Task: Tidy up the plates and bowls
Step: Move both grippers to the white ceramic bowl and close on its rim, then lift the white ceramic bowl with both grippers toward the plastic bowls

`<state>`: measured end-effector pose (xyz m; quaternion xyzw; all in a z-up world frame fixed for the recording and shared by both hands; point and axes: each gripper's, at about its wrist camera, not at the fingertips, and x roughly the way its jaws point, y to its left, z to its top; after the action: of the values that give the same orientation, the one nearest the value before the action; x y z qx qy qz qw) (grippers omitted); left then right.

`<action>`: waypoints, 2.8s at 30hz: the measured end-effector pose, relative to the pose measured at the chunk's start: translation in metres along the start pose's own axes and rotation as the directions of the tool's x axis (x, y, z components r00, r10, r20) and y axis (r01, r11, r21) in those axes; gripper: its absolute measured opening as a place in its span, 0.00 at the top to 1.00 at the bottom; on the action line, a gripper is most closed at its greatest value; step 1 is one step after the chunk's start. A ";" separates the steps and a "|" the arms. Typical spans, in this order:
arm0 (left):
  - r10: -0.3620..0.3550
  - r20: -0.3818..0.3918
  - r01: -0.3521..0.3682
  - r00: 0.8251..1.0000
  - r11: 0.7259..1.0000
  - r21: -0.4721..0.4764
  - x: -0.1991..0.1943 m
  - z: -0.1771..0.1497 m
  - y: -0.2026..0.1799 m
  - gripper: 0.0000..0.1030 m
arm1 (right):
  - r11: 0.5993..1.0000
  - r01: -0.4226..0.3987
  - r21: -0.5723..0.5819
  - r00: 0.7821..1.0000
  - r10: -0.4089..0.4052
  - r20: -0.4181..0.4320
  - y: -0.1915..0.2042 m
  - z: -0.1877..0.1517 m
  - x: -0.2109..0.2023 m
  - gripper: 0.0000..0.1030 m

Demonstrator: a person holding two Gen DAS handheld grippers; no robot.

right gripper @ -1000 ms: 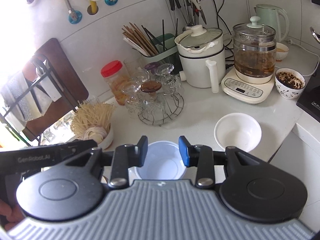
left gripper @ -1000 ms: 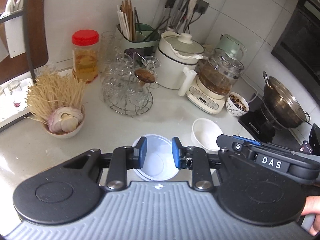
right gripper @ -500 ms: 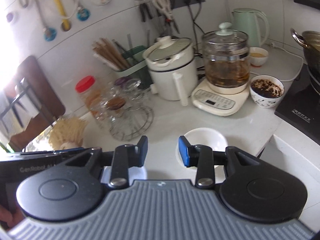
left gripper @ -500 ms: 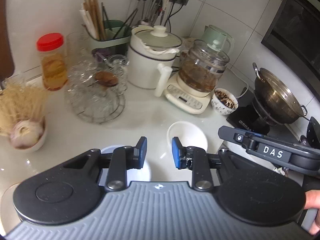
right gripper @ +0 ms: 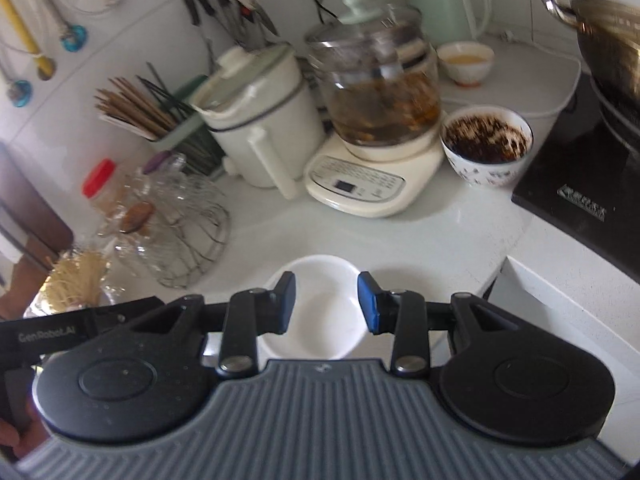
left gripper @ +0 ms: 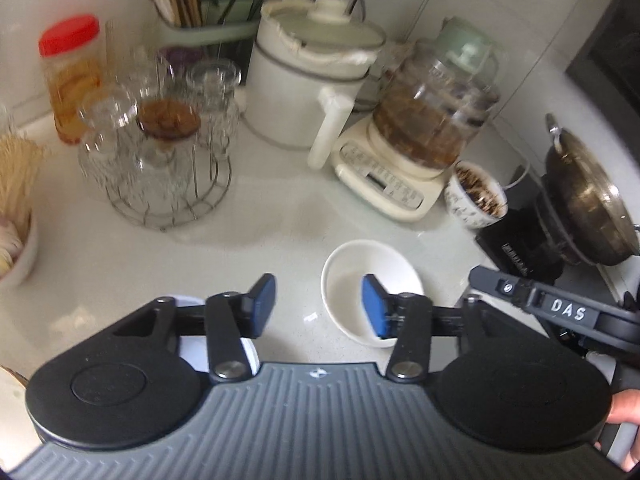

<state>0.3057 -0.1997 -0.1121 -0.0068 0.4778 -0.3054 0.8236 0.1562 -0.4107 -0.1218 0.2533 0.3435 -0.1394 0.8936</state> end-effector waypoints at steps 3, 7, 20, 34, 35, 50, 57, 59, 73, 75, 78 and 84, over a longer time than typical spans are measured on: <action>0.003 -0.026 -0.004 1.000 1.000 -0.025 0.019 0.000 0.000 0.46 | 1.000 -0.004 0.007 0.999 0.004 -0.041 -0.013 0.006 0.019 0.63; 0.016 -0.054 -0.019 0.998 0.999 -0.049 0.041 0.001 -0.004 0.46 | 1.000 -0.005 0.008 0.995 0.006 -0.099 -0.027 0.014 0.044 0.62; 0.038 -0.158 -0.057 0.987 0.991 -0.120 0.102 -0.001 -0.007 0.48 | 0.998 -0.066 0.015 0.961 0.068 -0.266 -0.047 0.019 0.106 0.55; 0.064 -0.196 -0.095 0.979 0.984 -0.152 0.130 -0.010 -0.001 0.76 | 0.994 -0.106 0.002 0.925 0.099 -0.366 -0.048 0.013 0.138 0.63; 0.060 -0.194 -0.091 0.979 0.984 -0.153 0.131 -0.010 -0.002 0.77 | 0.994 -0.108 0.006 0.923 0.102 -0.372 -0.049 0.013 0.138 0.67; 0.041 -0.200 -0.062 0.979 0.993 -0.096 0.136 -0.009 -0.013 0.93 | 0.994 -0.110 0.002 0.928 0.104 -0.358 -0.043 0.008 0.134 0.92; 0.033 -0.181 -0.050 0.983 0.994 -0.094 0.121 -0.004 -0.012 0.93 | 0.993 -0.117 0.021 0.934 0.117 -0.336 -0.037 0.011 0.122 0.92; 0.030 -0.168 -0.046 0.985 0.994 -0.096 0.114 -0.002 -0.011 0.93 | 0.992 -0.122 0.024 0.937 0.123 -0.328 -0.034 0.013 0.116 0.92; 0.006 -0.066 -0.012 0.998 0.996 -0.091 0.036 0.013 -0.006 0.93 | 0.985 -0.172 -0.008 0.958 0.165 -0.236 0.005 0.026 0.062 0.91; 0.008 -0.053 -0.012 0.999 0.996 -0.086 0.025 0.015 -0.005 0.93 | 0.984 -0.180 -0.008 0.958 0.173 -0.228 0.011 0.027 0.055 0.91; 0.002 -0.028 -0.005 1.000 0.996 -0.087 0.006 0.017 -0.002 0.93 | 0.981 -0.191 -0.009 0.958 0.185 -0.218 0.022 0.027 0.047 0.91; 0.011 0.018 -0.009 1.000 0.996 -0.086 -0.024 0.015 0.008 0.93 | 0.976 -0.217 -0.033 0.959 0.207 -0.196 0.044 0.023 0.031 0.91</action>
<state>0.3125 -0.1850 -0.0873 -0.0427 0.4827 -0.2804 0.8286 0.2103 -0.3890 -0.1129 0.2765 0.4022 -0.0084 0.8727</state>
